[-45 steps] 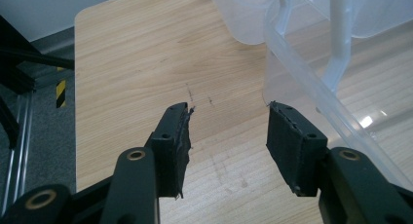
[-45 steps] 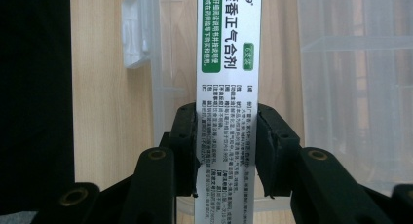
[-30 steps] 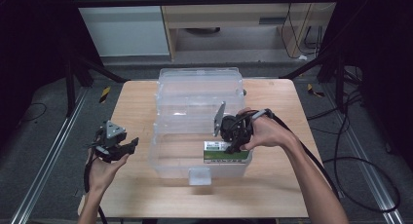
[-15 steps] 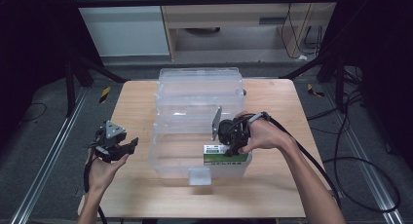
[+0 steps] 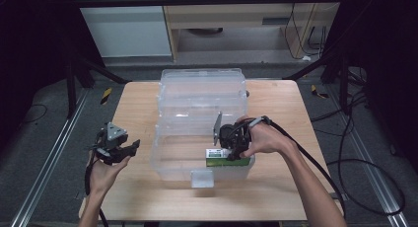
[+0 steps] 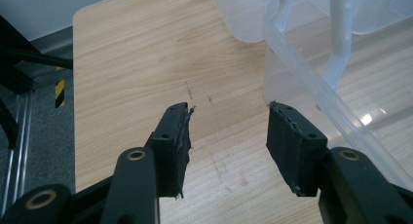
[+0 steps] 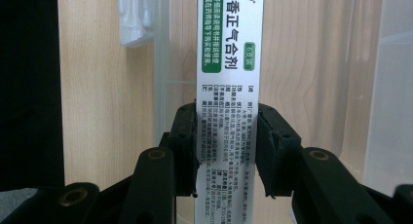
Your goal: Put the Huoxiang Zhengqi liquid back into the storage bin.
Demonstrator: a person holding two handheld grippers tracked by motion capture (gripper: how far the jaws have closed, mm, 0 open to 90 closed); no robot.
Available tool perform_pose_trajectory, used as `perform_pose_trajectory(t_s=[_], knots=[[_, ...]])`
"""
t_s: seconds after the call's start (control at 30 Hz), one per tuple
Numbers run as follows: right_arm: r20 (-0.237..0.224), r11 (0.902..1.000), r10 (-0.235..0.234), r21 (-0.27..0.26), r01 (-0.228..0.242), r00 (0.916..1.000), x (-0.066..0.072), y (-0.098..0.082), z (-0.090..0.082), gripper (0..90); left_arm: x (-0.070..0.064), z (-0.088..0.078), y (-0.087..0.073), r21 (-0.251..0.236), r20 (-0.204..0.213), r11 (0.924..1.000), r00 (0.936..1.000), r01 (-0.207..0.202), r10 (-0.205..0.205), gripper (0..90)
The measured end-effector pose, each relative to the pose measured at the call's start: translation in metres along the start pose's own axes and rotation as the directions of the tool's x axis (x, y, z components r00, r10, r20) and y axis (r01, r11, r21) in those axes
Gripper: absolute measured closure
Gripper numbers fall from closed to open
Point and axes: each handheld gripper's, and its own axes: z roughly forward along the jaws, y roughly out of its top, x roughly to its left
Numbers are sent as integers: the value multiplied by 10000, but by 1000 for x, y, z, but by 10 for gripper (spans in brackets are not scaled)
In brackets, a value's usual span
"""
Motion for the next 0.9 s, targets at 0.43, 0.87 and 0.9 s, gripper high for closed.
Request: perform_pose_trajectory(t_s=[0.43, 0.87, 0.9], knots=[[-46, 10000, 80, 7, -80, 10000, 0, -2, 11, 636, 0, 1, 0, 22, 20, 10000, 10000, -13, 13, 497], [-28, 10000, 23, 65, -23, 10000, 0, -2, 17, 631, 0, 1, -1, 42, 27, 10000, 10000, -28, 28, 497], [-3, 10000, 24, 61, -24, 10000, 0, -2, 17, 631, 0, 1, -1, 42, 27, 10000, 10000, -28, 28, 497]])
